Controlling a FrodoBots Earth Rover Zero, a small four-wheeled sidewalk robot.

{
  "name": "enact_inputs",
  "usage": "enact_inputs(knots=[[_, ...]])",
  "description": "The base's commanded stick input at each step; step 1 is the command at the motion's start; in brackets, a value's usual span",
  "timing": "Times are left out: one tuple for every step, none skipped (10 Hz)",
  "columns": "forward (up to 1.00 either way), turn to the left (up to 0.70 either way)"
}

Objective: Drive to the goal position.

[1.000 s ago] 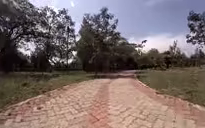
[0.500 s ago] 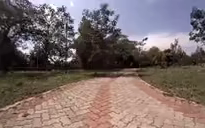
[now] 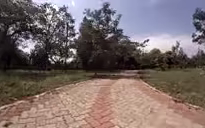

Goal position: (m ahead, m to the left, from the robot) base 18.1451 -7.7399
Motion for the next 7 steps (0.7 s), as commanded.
enact_inputs(knots=[[0.70,0.00],[0.70,0.00],[0.70,0.00],[0.70,0.00],[0.70,0.00],[0.70,0.00],[0.70,0.00]])
